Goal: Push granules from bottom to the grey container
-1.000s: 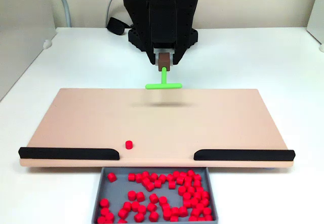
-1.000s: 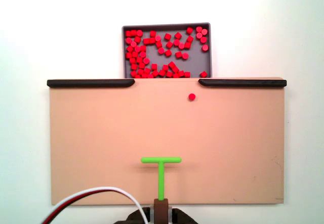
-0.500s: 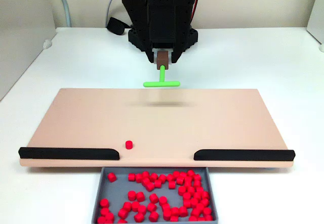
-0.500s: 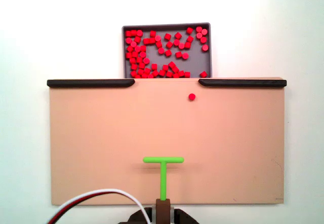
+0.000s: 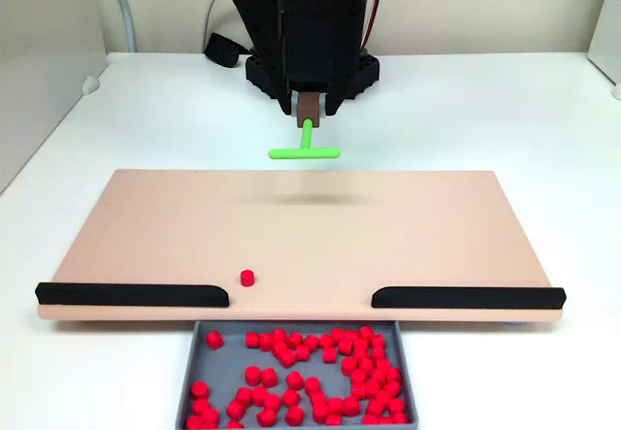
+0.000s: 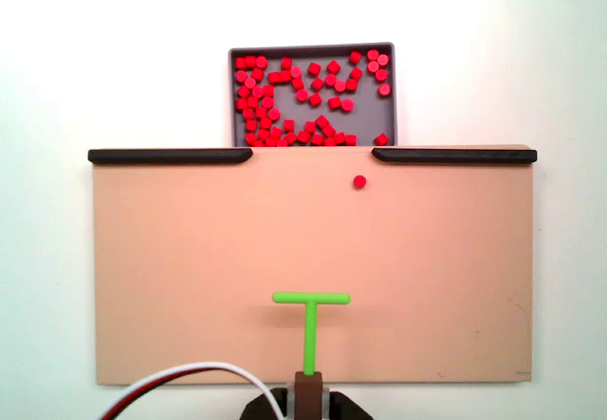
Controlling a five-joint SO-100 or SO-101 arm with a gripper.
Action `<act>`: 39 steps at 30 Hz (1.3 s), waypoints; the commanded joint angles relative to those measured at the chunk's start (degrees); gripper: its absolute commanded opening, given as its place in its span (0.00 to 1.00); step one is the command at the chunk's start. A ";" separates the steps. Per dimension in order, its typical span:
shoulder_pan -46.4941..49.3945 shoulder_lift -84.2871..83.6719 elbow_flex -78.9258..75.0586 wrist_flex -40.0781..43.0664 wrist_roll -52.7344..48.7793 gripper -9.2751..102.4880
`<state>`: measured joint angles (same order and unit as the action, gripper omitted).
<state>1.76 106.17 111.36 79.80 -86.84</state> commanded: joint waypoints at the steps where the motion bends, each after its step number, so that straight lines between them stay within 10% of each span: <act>1: -0.35 2.46 -2.29 -0.18 0.79 0.08; 39: -0.35 1.32 -2.29 -0.18 -1.14 0.08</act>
<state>1.32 106.44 111.36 79.80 -86.92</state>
